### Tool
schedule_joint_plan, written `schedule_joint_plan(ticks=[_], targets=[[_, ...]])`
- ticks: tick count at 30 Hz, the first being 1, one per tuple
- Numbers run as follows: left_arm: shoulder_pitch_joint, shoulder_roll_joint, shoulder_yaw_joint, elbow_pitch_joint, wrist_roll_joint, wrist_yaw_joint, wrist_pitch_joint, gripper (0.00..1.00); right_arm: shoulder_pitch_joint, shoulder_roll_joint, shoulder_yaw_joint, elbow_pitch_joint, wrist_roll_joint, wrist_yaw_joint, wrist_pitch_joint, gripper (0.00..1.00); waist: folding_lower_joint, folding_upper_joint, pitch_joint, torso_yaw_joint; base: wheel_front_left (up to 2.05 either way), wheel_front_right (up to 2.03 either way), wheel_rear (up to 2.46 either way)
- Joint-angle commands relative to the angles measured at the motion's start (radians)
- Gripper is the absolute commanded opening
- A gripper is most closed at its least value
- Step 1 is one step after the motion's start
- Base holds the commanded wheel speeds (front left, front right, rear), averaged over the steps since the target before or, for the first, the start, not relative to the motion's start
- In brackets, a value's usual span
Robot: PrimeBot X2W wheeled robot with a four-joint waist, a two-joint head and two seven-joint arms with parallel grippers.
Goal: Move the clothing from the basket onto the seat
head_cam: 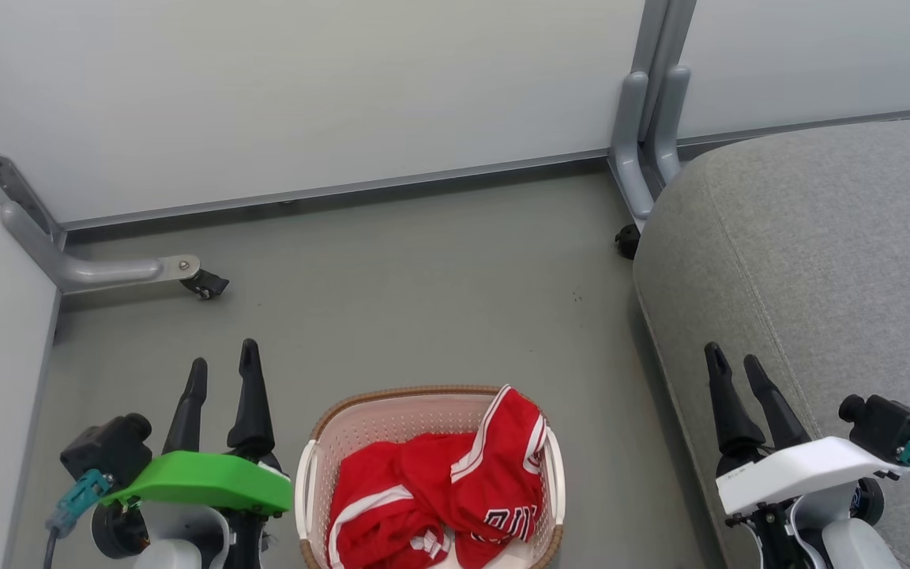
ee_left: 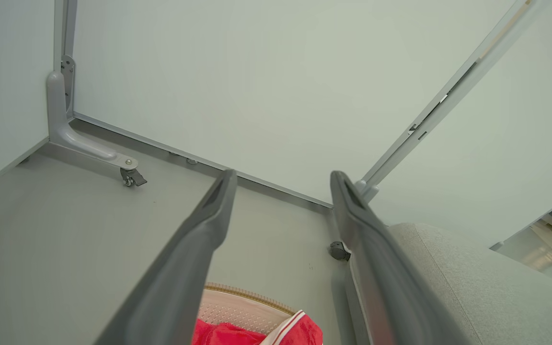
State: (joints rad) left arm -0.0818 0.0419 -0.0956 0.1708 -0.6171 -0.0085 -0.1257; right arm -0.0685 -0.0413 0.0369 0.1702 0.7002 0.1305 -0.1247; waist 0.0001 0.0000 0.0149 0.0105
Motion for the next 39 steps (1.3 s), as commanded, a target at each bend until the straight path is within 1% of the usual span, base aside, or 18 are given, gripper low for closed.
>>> schedule_joint_plan(ticks=[1,22,39], targets=[[-0.027,0.007,-0.006,-0.008,0.033,0.005,-0.012,1.0,-0.018,-0.007,0.004,-0.004,-0.034,0.0,-0.013,1.0,0.0,0.0,0.001,0.0,0.0,0.0,0.0],[-0.039,0.009,-0.05,-0.016,0.245,0.034,-0.064,1.0,-0.033,-0.009,0.026,-0.001,-0.261,0.0,-0.064,1.0,0.0,0.0,0.01,0.005,0.0,0.0,0.0],[-0.042,0.01,-0.083,-0.028,0.372,0.052,-0.1,1.0,-0.034,-0.01,0.04,-0.002,-0.4,0.0,-0.101,1.0,-0.0001,0.0,0.011,0.011,0.0,0.0,0.0]])
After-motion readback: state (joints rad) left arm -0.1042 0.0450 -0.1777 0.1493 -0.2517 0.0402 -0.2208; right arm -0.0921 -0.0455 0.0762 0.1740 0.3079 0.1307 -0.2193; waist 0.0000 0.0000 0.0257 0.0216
